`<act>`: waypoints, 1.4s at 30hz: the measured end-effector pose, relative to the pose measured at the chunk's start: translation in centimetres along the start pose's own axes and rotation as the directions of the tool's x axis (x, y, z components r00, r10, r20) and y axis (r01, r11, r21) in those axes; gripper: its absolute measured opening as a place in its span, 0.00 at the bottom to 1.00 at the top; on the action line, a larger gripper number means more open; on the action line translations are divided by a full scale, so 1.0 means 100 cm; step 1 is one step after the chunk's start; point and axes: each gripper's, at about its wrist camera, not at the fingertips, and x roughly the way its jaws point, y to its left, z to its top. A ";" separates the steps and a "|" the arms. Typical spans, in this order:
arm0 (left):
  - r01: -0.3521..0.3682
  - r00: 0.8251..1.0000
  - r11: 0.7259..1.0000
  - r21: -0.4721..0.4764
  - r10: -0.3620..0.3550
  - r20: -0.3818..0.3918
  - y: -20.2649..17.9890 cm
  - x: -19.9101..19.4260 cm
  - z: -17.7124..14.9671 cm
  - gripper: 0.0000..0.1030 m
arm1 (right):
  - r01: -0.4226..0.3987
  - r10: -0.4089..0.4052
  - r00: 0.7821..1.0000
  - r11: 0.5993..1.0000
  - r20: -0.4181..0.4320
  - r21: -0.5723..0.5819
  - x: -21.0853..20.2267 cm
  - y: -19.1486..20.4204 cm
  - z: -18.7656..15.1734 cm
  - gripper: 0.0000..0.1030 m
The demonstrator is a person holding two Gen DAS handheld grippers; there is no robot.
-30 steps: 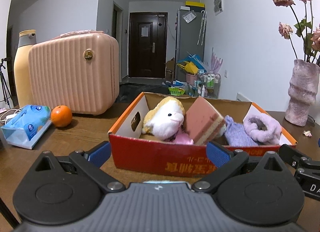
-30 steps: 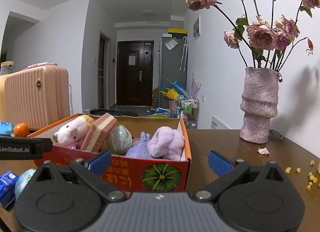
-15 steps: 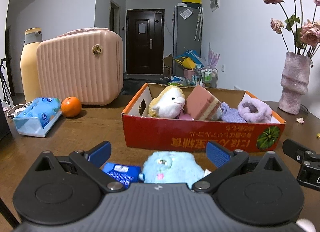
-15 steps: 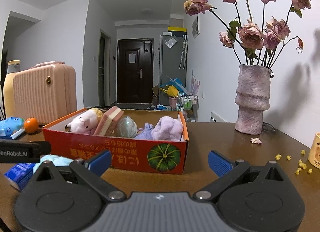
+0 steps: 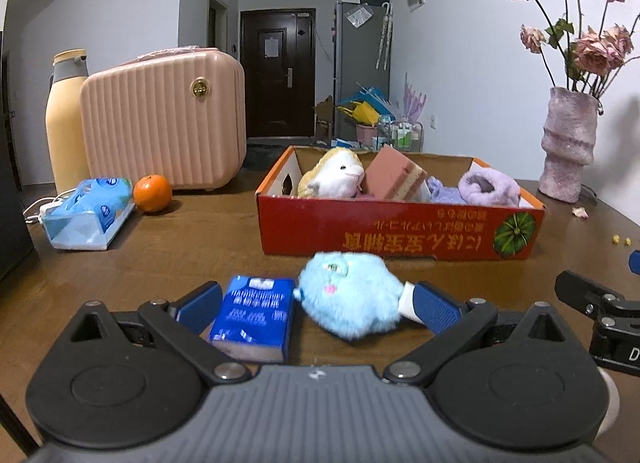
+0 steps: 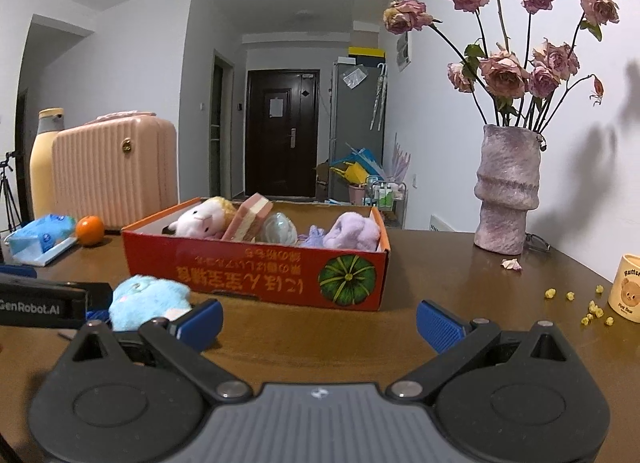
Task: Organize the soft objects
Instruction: 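Move both tools back from the box toward the items on the table, then grasp the white round sponge with the right gripper while the left tool approaches the tissue pack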
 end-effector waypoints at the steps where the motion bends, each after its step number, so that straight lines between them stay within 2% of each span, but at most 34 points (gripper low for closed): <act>1: 0.002 1.000 1.000 0.003 -0.002 -0.004 0.001 -0.003 -0.002 1.00 | -0.002 0.002 1.000 1.000 -0.002 -0.003 -0.003 0.001 -0.001 1.00; 9: 0.038 0.999 0.999 0.017 -0.037 -0.035 0.009 -0.022 -0.014 1.00 | -0.008 0.008 0.999 1.000 -0.033 -0.012 -0.022 0.009 -0.011 1.00; 19: 0.049 0.997 0.999 0.009 -0.048 -0.063 0.017 -0.033 -0.021 1.00 | -0.007 0.004 0.993 1.000 -0.115 -0.026 -0.037 0.017 -0.025 1.00; 34: 0.063 0.994 0.998 -0.013 -0.063 -0.087 0.024 -0.036 -0.021 1.00 | -0.016 0.008 0.977 0.999 -0.214 -0.036 -0.031 0.021 -0.033 1.00; 37: 0.065 0.993 0.998 -0.014 -0.066 -0.093 0.024 -0.035 -0.022 1.00 | -0.034 0.026 0.967 0.999 -0.254 -0.028 -0.025 0.020 -0.035 0.93; 40: 0.070 0.992 0.997 -0.014 -0.071 -0.100 0.024 -0.035 -0.022 1.00 | -0.048 0.040 0.960 0.999 -0.277 -0.023 -0.022 0.021 -0.037 0.80; 42: 0.072 0.992 0.997 -0.013 -0.073 -0.102 0.024 -0.036 -0.022 1.00 | -0.057 0.049 0.957 0.998 -0.285 -0.018 -0.021 0.021 -0.038 0.62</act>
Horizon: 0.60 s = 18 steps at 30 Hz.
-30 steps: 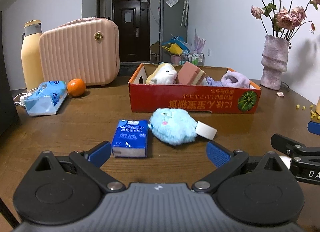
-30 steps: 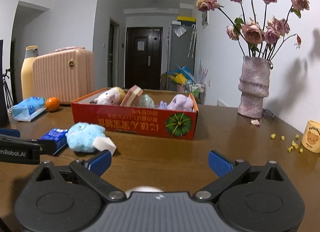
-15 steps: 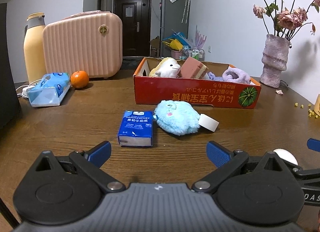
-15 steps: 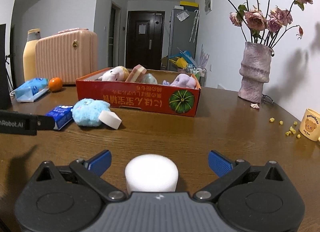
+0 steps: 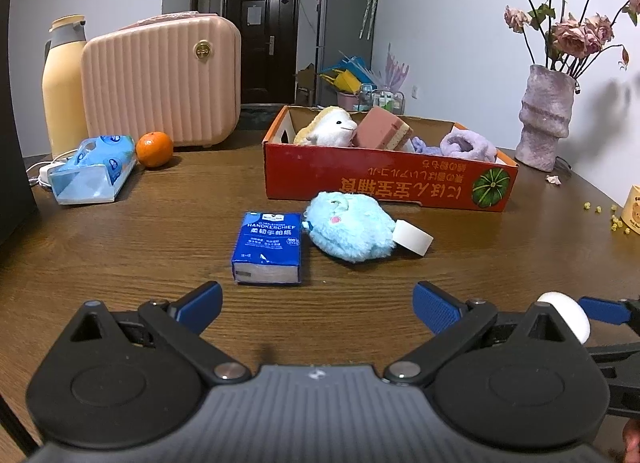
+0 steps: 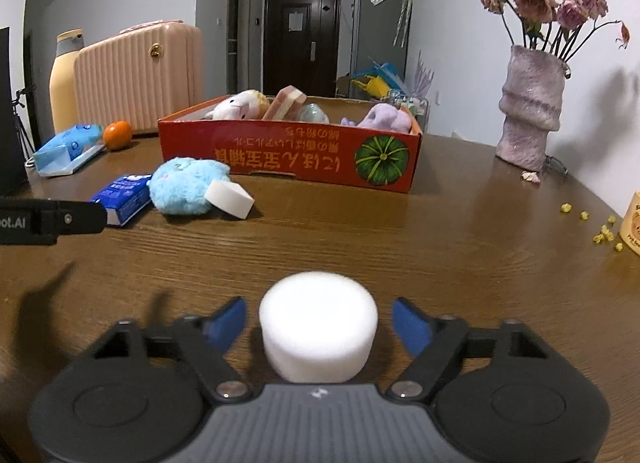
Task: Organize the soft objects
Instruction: 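Grasp the white round sponge with the right gripper while the left tool approaches the tissue pack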
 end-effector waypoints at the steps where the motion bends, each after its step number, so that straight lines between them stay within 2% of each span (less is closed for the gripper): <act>1: 0.002 1.000 1.000 0.000 -0.002 -0.001 0.000 0.000 0.000 1.00 | -0.007 0.007 1.000 1.000 -0.008 0.001 0.001 0.000 0.000 0.56; 18: -0.022 0.999 1.000 0.004 0.022 -0.024 0.014 0.009 0.007 1.00 | -0.014 0.014 0.999 1.000 0.041 -0.018 0.005 0.001 0.015 0.54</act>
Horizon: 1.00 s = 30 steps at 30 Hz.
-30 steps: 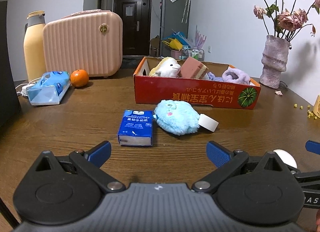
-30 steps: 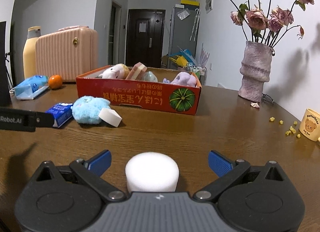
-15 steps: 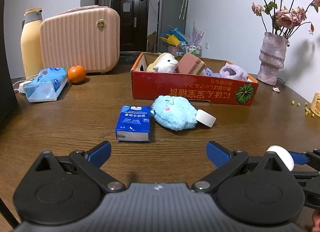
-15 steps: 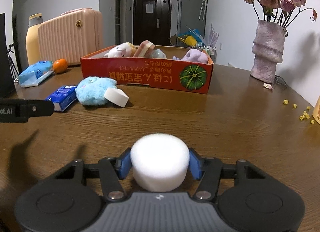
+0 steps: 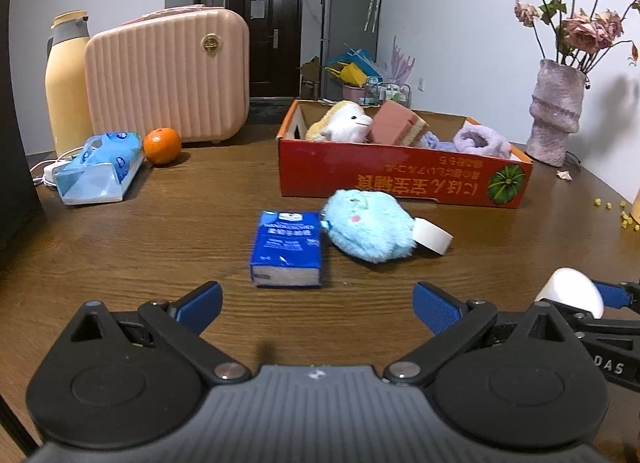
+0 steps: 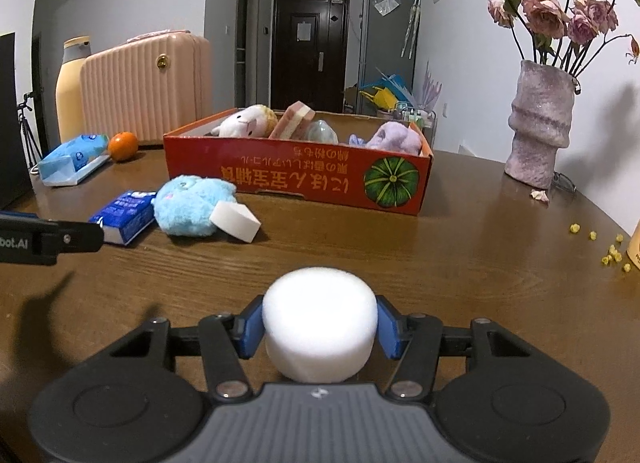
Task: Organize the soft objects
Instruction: 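Grasp the white round sponge with the right gripper while the left tool approaches the tissue pack, then grasp the blue handkerchief tissue pack with the left gripper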
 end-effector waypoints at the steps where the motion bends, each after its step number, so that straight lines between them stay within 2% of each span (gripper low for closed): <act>1: -0.005 1.000 1.000 0.000 0.005 0.000 0.002 0.001 0.002 1.00 | 0.002 -0.002 1.000 1.000 0.003 -0.001 0.001 0.000 0.002 0.54; 21: -0.055 0.995 0.998 0.024 0.057 -0.085 0.018 0.063 0.024 1.00 | 0.028 -0.031 0.997 0.999 0.067 0.045 0.042 -0.001 0.039 0.54; 30: -0.030 0.995 0.999 0.024 0.032 -0.092 0.019 0.081 0.029 1.00 | 0.023 -0.029 0.997 0.996 0.075 0.084 0.061 -0.006 0.046 0.54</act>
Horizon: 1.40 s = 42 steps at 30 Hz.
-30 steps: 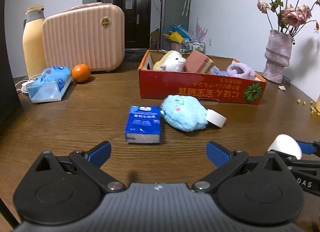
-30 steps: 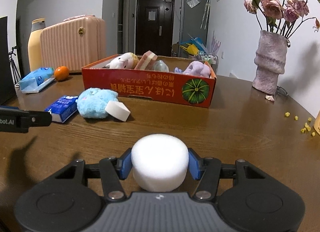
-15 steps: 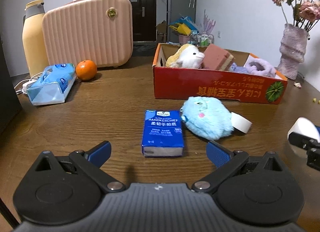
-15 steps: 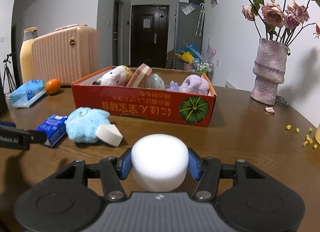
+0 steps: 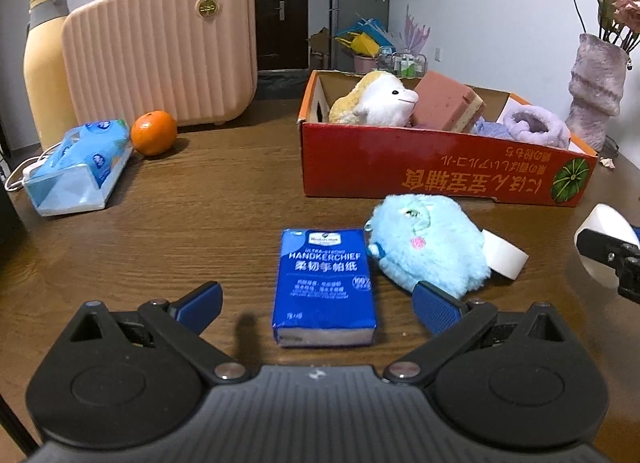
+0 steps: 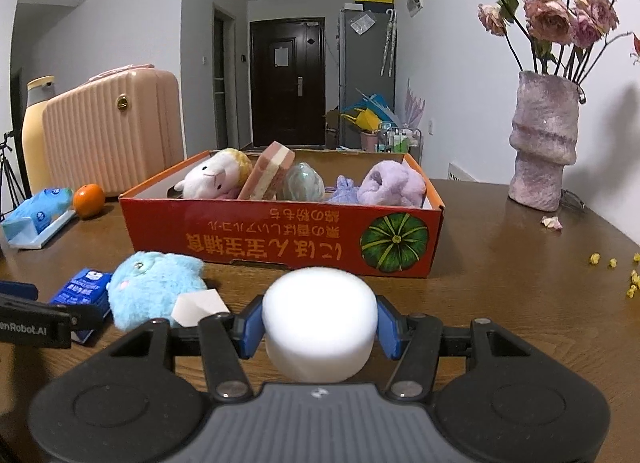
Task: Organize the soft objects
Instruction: 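Grasp the blue handkerchief tissue pack with the left gripper, then carry the tissue pack with the left gripper while the right gripper carries the white sponge over the box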
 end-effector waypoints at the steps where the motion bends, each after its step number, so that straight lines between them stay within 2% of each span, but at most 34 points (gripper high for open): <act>1: -0.001 1.000 1.000 0.006 0.001 0.003 -0.001 0.001 0.001 1.00 | -0.001 0.001 1.000 1.000 0.000 0.008 0.000 -0.001 0.000 0.54; 3: 0.002 1.000 1.000 0.013 -0.002 0.003 -0.002 0.004 0.002 1.00 | 0.000 0.000 1.000 1.000 0.004 0.016 -0.001 -0.003 0.000 0.54; 7: 0.030 0.999 1.000 0.005 -0.030 -0.016 -0.001 0.009 0.003 0.91 | 0.001 -0.001 1.000 1.000 0.006 0.020 -0.001 -0.003 -0.002 0.54; 12: 0.034 0.999 0.999 -0.007 -0.034 -0.025 0.001 0.011 0.001 0.75 | 0.002 -0.002 1.000 1.000 0.006 0.019 -0.002 -0.003 -0.003 0.54; 14: 0.038 0.999 0.999 -0.011 -0.038 -0.035 0.001 0.013 0.001 0.64 | 0.002 -0.002 1.000 1.000 0.006 0.020 -0.003 -0.003 -0.003 0.54; 16: 0.042 0.998 0.999 -0.016 -0.042 -0.037 0.002 0.015 0.000 0.59 | 0.002 -0.002 1.000 1.000 0.007 0.019 -0.003 -0.003 -0.003 0.54; 17: 0.042 0.999 0.999 -0.017 -0.043 -0.033 0.003 0.014 0.000 0.53 | 0.002 -0.002 1.000 1.000 0.007 0.018 -0.003 -0.003 -0.003 0.54; 26: 0.047 0.999 0.998 -0.029 -0.048 -0.005 0.005 0.009 0.000 0.51 | 0.012 -0.012 1.000 1.000 0.013 0.018 -0.008 -0.002 -0.006 0.54; 35: 0.004 0.992 0.999 -0.038 0.001 0.124 0.007 -0.016 0.005 0.51 | 0.013 -0.014 0.999 1.000 0.048 0.029 -0.015 -0.002 -0.006 0.54; 42: 0.023 0.985 0.997 -0.073 -0.010 0.175 0.005 -0.030 0.012 0.51 | 0.011 -0.014 0.995 0.999 0.096 0.034 -0.018 0.001 -0.004 0.54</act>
